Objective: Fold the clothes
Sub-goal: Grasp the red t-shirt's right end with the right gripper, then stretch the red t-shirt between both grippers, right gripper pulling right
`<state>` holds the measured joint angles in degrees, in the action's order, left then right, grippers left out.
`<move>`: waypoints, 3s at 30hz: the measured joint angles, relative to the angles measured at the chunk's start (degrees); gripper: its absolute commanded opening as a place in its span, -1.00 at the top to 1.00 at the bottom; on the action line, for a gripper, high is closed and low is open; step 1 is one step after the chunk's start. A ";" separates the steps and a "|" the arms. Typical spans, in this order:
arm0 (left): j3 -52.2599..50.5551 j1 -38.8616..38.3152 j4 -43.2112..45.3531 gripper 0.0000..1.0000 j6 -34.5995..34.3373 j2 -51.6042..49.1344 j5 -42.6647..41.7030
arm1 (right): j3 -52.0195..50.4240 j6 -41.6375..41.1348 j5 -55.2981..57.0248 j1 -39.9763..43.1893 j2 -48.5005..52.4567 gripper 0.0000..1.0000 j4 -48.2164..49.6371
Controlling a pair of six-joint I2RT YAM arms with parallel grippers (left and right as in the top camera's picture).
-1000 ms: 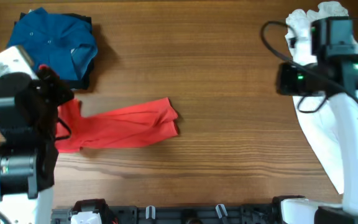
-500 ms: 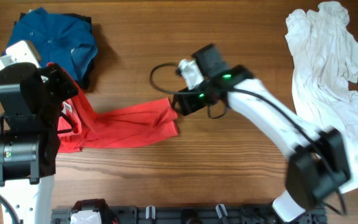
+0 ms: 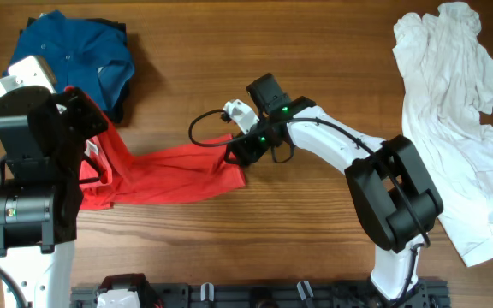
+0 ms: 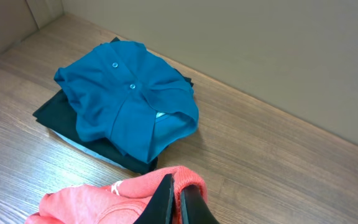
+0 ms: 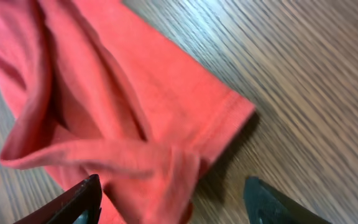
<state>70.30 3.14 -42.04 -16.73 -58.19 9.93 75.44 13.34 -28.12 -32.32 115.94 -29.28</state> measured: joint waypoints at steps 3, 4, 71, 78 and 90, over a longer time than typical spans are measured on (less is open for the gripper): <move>0.00 0.00 -0.02 0.92 0.00 -0.02 0.00 | 0.00 2.14 -1.51 0.00 0.00 -0.46 1.55; 0.00 0.00 0.00 0.92 0.00 -0.11 0.00 | 0.00 2.49 -1.70 0.00 0.00 -0.41 2.23; 0.00 0.00 2.12 0.92 0.00 -5.84 0.00 | 5.25 -18.27 14.40 46.84 -12.76 0.91 -32.54; 0.00 0.00 1.25 0.92 0.00 -8.33 0.00 | 5.22 -17.94 14.21 46.75 -7.58 0.36 -31.21; 0.00 0.00 1.25 0.92 0.00 -8.68 0.00 | 5.20 -8.07 13.16 43.21 -7.28 -0.31 -20.68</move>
<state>70.30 3.14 -40.80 -16.73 -66.87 9.93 80.64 5.28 -14.96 10.90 108.66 -49.95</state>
